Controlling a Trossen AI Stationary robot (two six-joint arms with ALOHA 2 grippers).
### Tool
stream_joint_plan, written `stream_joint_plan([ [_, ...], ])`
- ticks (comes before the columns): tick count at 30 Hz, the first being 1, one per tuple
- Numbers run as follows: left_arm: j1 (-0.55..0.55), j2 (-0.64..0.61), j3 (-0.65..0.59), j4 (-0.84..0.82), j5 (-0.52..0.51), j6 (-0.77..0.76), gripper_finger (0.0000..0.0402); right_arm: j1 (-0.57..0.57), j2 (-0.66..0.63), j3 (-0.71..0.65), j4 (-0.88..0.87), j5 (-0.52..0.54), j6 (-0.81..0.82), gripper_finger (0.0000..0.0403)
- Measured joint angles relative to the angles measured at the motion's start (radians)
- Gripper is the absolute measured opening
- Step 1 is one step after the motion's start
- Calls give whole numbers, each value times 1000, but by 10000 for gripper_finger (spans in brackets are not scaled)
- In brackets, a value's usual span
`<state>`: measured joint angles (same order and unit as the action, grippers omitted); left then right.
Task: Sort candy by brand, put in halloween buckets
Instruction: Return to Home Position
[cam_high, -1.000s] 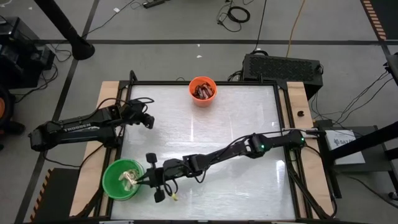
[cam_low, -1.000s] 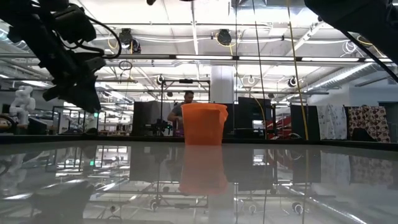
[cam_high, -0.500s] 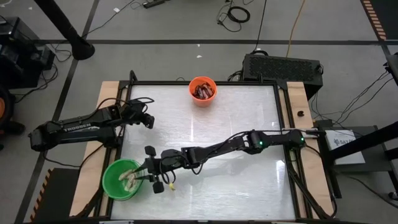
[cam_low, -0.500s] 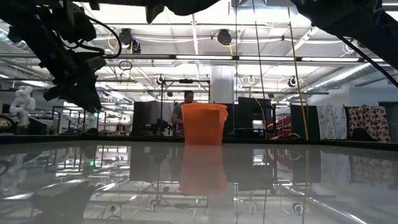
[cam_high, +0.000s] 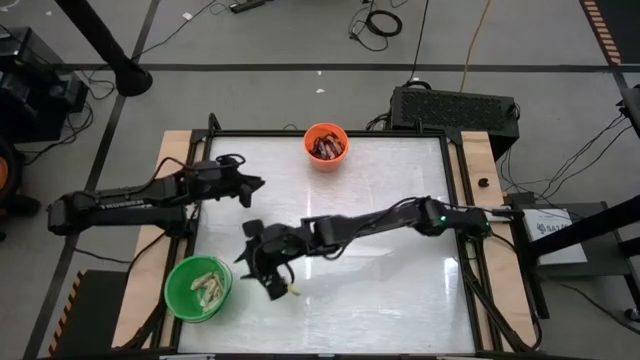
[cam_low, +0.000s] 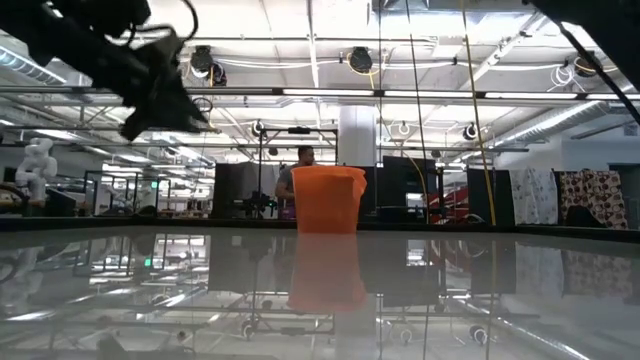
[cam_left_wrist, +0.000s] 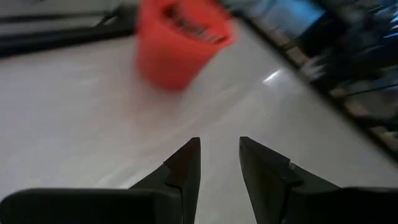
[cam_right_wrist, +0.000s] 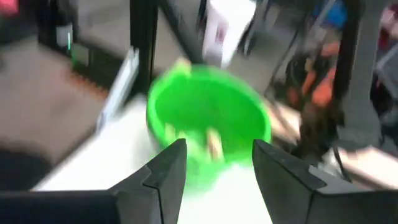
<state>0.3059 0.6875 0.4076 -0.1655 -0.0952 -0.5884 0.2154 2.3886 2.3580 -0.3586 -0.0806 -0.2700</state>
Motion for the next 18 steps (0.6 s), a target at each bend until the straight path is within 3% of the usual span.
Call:
stream_joint_plan([
  [7,-86,-27,3,247,63,31,118,-91,-178,-2,-279,4,23,156],
  [18,-163,-262,36,217,155,147,118,-243,-394,-1,-607,10,117,113],
])
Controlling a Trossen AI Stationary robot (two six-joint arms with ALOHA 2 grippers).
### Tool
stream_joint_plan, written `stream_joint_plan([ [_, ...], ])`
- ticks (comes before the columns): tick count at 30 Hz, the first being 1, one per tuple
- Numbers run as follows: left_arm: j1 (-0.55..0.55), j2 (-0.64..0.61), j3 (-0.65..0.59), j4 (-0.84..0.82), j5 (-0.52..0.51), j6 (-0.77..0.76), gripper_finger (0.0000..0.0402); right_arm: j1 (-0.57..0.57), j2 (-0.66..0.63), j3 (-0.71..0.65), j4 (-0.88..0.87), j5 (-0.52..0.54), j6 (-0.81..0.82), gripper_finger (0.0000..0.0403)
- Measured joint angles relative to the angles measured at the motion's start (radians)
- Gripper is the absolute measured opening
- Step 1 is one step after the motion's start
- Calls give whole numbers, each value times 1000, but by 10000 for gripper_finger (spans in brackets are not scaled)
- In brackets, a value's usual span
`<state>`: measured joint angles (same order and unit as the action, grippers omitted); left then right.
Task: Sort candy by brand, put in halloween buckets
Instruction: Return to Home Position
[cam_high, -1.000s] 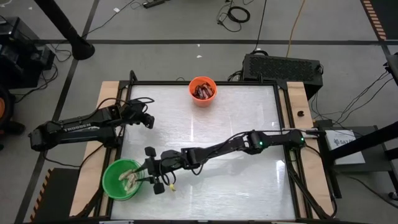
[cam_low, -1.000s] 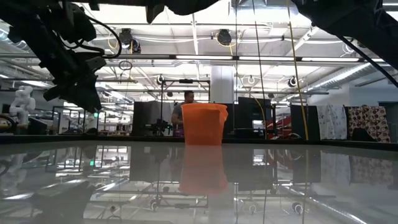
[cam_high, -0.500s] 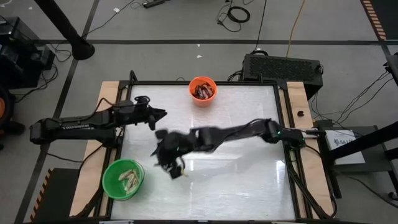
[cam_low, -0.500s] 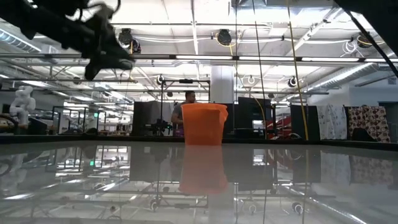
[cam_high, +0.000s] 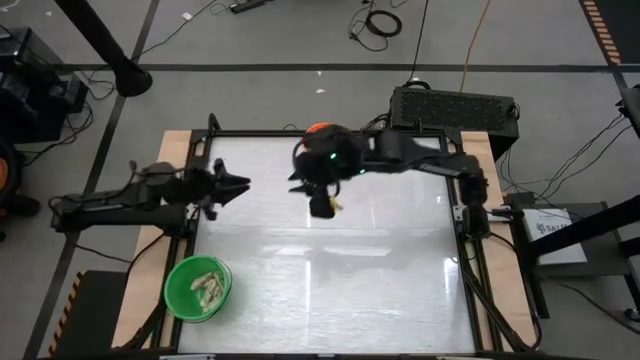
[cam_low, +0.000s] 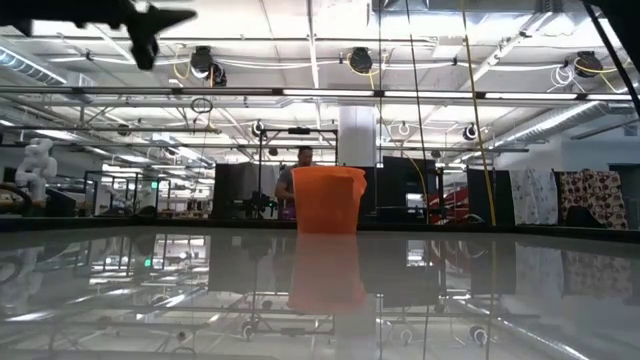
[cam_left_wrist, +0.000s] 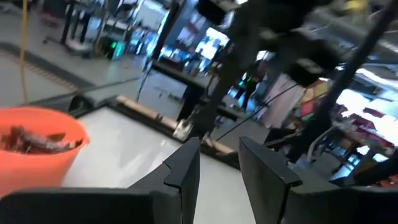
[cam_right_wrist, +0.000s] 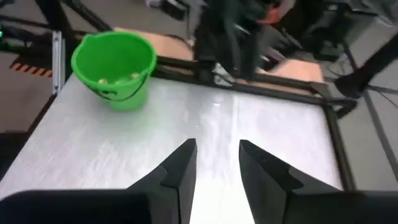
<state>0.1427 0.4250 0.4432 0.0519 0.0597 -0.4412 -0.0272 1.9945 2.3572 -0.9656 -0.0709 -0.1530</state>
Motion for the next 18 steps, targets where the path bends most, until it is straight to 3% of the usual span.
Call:
stream_joint_plan([
  [6,-38,-164,-19,-109,-40,6,118,-13,-73,-1,-123,132,3,91],
  [11,-65,-255,-63,-203,-95,-5,118,-19,-174,-41,-175,152,14,78],
  [15,-85,-298,-123,-205,-102,-24,118,-27,-308,-214,-140,152,34,70],
  [18,-95,-316,-162,-214,-108,-23,118,-40,-466,-436,1,153,56,66],
])
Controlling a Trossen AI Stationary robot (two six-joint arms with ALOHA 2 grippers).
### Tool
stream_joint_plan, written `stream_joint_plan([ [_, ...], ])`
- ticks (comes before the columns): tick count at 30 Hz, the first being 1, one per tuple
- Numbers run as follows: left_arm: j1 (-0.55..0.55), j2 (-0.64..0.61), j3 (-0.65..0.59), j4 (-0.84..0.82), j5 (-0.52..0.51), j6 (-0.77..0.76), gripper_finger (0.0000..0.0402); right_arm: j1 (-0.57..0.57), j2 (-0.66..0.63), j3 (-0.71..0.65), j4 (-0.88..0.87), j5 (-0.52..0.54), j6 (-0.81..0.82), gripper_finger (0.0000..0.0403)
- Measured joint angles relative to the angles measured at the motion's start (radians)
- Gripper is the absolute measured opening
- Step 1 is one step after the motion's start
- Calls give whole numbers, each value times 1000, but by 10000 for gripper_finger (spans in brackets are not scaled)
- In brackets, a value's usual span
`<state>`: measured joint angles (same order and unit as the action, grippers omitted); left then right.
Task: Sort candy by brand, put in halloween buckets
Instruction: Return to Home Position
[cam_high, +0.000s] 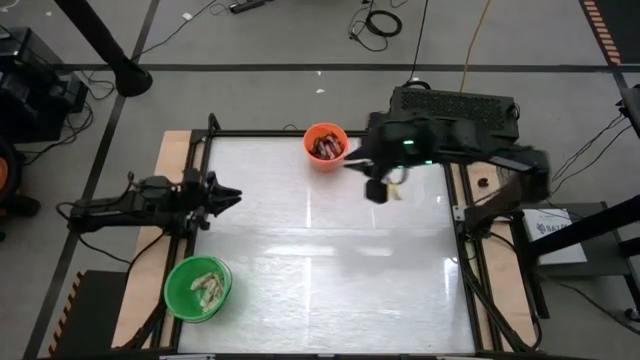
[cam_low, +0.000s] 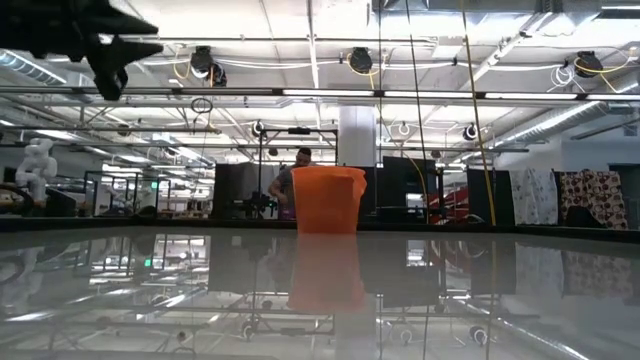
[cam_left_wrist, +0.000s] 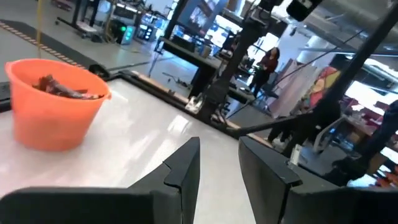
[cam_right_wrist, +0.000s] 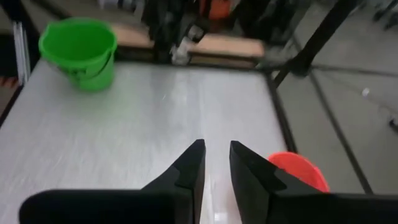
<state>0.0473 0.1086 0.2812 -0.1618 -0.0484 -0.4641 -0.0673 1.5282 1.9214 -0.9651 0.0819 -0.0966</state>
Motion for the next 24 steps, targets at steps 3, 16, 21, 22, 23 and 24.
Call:
stream_joint_plan([
  [3,-5,-7,-36,22,-39,2,118,-13,-183,-282,212,3,3,66],
  [16,-4,-7,-222,252,-112,53,118,-130,-828,-1338,980,-12,110,66],
  [21,-4,-7,-266,321,-112,100,118,-171,-963,-1495,1000,-104,177,57],
  [22,-4,-7,-270,322,-111,105,118,-174,-987,-1523,999,-115,188,53],
  [23,-4,-7,-273,321,-111,106,118,-176,-1010,-1552,1002,-114,196,48],
  [24,-4,-7,-274,320,-111,106,118,-176,-1036,-1583,1002,-113,203,44],
])
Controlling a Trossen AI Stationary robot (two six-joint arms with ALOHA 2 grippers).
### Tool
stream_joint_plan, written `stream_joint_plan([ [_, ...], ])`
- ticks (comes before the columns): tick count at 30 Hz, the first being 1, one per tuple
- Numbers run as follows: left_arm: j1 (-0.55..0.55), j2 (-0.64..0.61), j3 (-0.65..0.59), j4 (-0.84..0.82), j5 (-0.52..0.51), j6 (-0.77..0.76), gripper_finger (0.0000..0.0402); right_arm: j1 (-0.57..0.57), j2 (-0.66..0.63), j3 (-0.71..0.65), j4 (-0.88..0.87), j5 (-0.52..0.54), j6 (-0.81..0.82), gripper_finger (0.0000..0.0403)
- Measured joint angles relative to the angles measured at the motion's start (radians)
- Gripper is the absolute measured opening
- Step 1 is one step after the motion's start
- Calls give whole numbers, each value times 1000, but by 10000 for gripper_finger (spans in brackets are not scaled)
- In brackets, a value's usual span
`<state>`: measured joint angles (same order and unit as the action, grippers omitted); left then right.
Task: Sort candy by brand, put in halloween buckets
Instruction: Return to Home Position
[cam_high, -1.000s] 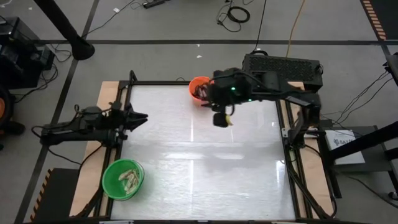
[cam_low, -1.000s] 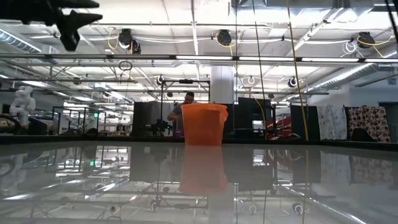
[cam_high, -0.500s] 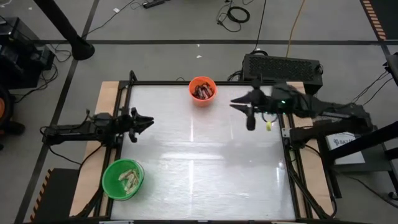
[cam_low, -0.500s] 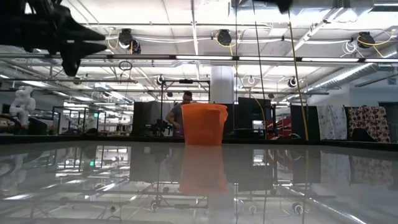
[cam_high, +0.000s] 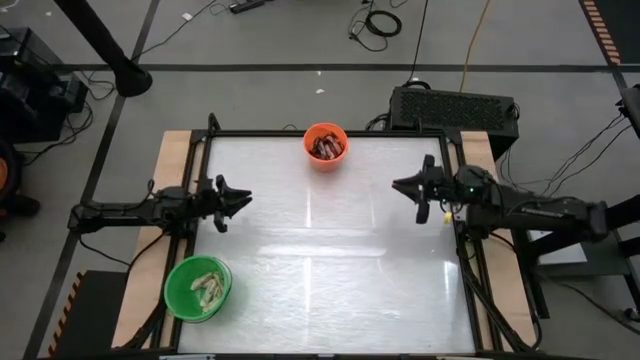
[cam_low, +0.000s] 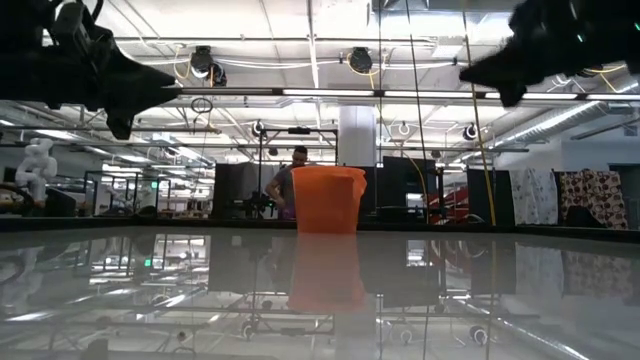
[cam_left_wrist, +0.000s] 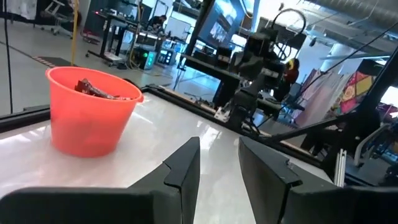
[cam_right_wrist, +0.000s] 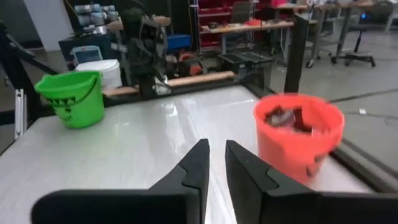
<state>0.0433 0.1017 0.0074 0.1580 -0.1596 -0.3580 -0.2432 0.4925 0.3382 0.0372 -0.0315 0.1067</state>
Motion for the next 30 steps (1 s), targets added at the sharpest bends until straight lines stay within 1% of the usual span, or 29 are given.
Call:
stream_joint_plan([
  [4,0,0,0,-17,0,27,118,0,-106,-129,15,7,45,24],
  [8,0,0,0,-9,2,61,118,0,-196,-213,60,7,69,3],
  [15,0,0,-1,-9,21,83,118,0,-309,-319,68,3,84,1],
  [17,0,0,-1,-9,21,82,118,0,-330,-328,13,8,93,1],
  [20,0,0,-1,-9,4,79,118,2,-345,-325,22,-14,89,1],
  [23,0,0,-1,-11,-2,85,118,3,-356,-323,26,-43,31,1],
  [25,0,0,-1,-25,-8,82,118,3,-357,-323,16,-43,-16,1],
  [27,0,0,-2,-34,-11,67,118,3,-357,-323,4,-20,-30,1],
  [30,0,0,-2,-46,-6,53,118,3,-356,-323,-17,45,-21,1],
])
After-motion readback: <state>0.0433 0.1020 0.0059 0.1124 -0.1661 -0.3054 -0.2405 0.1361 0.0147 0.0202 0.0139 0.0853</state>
